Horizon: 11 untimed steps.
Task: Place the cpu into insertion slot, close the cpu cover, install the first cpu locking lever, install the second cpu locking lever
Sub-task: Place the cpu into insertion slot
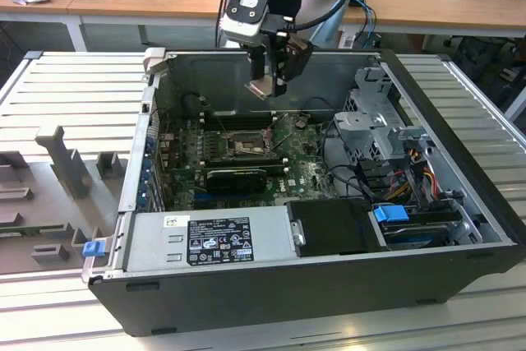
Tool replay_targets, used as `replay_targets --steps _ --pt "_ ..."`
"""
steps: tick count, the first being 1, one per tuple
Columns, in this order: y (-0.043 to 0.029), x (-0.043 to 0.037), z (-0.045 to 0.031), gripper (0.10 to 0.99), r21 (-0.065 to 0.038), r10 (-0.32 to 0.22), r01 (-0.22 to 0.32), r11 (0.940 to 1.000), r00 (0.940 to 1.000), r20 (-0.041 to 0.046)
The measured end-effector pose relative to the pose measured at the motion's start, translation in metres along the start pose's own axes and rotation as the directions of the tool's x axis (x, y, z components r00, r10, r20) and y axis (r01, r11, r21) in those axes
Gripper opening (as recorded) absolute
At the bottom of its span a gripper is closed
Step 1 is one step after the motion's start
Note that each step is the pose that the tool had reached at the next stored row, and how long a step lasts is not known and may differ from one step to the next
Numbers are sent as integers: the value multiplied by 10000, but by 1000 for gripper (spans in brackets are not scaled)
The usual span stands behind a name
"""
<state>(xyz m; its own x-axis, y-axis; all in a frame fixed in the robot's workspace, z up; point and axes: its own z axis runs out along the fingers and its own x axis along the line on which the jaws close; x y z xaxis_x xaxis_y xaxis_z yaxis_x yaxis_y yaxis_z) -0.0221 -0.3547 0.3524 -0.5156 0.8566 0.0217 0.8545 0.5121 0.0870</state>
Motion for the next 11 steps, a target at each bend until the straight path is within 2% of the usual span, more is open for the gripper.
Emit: replay_targets --steps 4,7,11 --pt "-1 0 10 525 -8 764 -764 9971 9970 85" --pt "-1 0 20 525 -26 1469 -1469 9891 9890 156" --pt "-2 -1 35 525 -45 2125 -2124 9772 9769 226"
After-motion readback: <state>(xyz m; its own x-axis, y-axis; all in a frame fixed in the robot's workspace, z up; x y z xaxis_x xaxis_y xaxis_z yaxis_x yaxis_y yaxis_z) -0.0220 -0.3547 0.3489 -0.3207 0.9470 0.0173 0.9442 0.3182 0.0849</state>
